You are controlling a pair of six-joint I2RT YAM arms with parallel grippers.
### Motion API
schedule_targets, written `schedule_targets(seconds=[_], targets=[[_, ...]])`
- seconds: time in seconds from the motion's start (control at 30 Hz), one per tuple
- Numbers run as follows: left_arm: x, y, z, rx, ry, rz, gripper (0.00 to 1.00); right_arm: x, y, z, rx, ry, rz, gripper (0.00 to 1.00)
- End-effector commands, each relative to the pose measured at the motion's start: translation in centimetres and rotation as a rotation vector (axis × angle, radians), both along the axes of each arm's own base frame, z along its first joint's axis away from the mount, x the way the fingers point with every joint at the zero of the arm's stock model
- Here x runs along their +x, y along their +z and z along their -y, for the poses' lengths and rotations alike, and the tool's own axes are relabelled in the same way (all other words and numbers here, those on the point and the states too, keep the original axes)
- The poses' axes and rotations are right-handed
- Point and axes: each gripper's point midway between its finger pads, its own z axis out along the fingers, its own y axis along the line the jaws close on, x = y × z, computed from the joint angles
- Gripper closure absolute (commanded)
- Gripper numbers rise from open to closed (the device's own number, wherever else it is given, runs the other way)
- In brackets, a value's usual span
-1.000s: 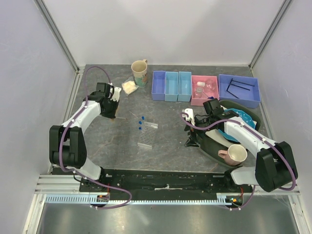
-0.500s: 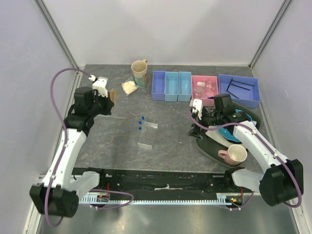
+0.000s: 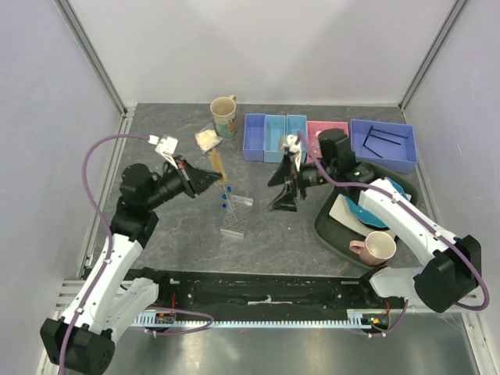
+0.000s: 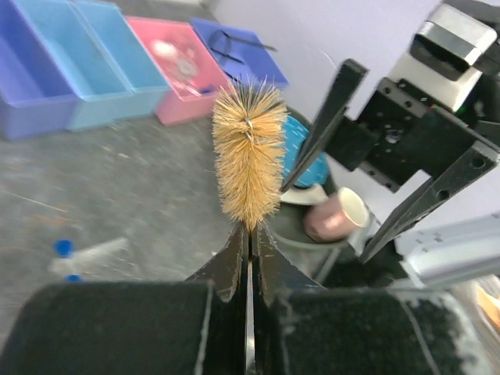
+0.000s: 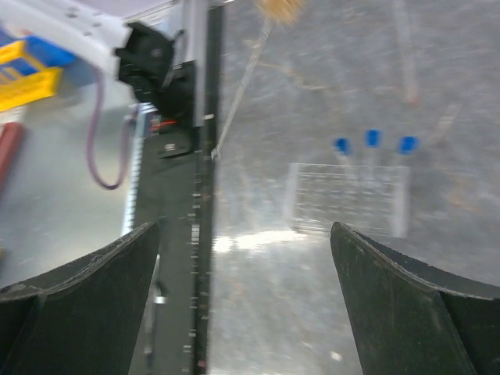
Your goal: Organize the chemistry lab equipment
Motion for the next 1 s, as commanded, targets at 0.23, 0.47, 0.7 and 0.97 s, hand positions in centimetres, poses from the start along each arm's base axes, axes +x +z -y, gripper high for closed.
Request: schedule_targets(seconds=[0.23, 0.47, 0.7, 0.97], targets=[[-1.4, 4.1, 6.1, -0.281, -0.056, 0.050, 0.98, -3.0, 1.2, -4.7, 0.168, 0.094, -0.267, 0.14], [-0.9, 3.3, 7.7, -0.288, -0.057, 0.024, 0.98, -3.7, 1.1, -4.6, 0.200, 0.101, -0.298, 0.31], [-0.9, 2.9, 8.6, -0.281, -0.069, 0.012, 0.98, -3.6, 1.1, -4.6, 0.204, 0.095, -0.301, 0.85], [-0.6, 1.8, 6.9, -0.191, 0.025, 0.014, 0.51, -0.1, -0.2, -2.6, 0.164, -0.057, -0.275, 1.00]])
